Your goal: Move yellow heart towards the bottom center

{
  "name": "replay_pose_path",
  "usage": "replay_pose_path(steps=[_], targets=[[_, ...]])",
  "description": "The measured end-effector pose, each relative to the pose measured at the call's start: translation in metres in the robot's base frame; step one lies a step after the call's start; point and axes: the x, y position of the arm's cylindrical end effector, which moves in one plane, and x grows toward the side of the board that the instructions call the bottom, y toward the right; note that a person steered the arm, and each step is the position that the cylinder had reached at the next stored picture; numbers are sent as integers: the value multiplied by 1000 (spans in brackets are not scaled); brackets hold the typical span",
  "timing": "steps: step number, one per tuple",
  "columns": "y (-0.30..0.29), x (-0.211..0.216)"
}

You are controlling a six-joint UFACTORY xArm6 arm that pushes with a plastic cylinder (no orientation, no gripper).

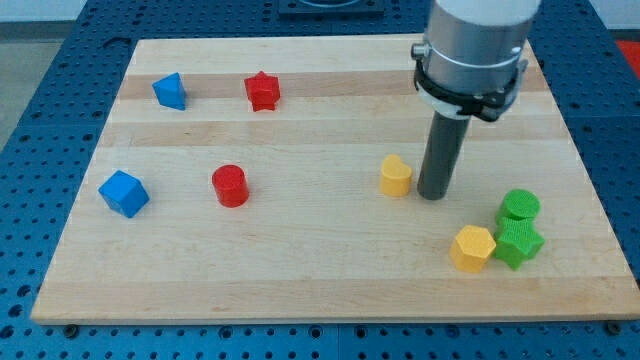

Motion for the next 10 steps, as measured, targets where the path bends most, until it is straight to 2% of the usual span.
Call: replay_pose_path(steps=[2, 3, 4, 5, 6, 8, 9, 10], targets=[[-4, -56], [-23, -60], [-30, -38], [-4, -3], [7, 9], [2, -56], [-23, -50], [-26, -20]])
